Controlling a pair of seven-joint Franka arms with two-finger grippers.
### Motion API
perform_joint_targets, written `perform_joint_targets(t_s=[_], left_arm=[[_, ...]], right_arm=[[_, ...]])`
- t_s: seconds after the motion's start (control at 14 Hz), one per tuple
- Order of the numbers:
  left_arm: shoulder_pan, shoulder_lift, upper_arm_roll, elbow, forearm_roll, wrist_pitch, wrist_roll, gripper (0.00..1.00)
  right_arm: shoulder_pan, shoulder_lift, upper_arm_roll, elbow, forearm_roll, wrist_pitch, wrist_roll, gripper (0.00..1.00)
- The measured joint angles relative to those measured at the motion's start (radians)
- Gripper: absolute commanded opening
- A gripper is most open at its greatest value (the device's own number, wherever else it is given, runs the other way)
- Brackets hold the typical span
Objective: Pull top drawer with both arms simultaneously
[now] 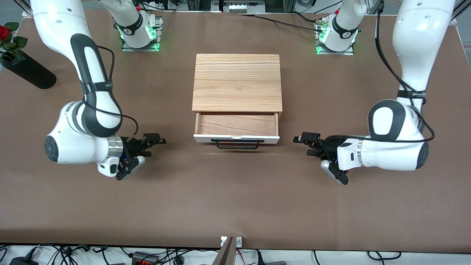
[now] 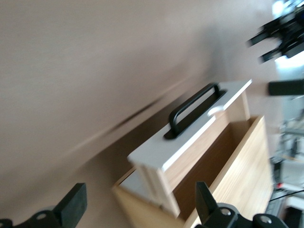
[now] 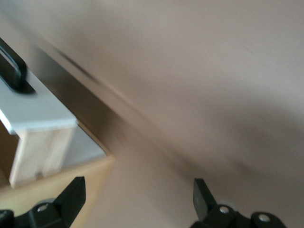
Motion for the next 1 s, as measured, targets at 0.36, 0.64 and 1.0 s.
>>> perform_joint_targets(t_s=[0.36,0.64,1.0], left_arm=[[0.013,-0.105,0.003,0.001,0.196,-0.147,-0.09,1.0],[0.011,-0.251,-0.007,0.003,0.371,-0.286,-0.211,1.0],[0.011,-0.379,-0.021,-0.009,0.5,-0.406,-0.349,1.0]], right_arm=[[0.016,-0.198,-0.004,0.005,-0.363,-0.197,0.279,1.0],[0.015,-0.317,-0.017,0.005,-0.456,-0.324,0.406,1.0],[-0.107,-0.438,0.058,-0.007,-0.563,-0.372,0.437,1.0]])
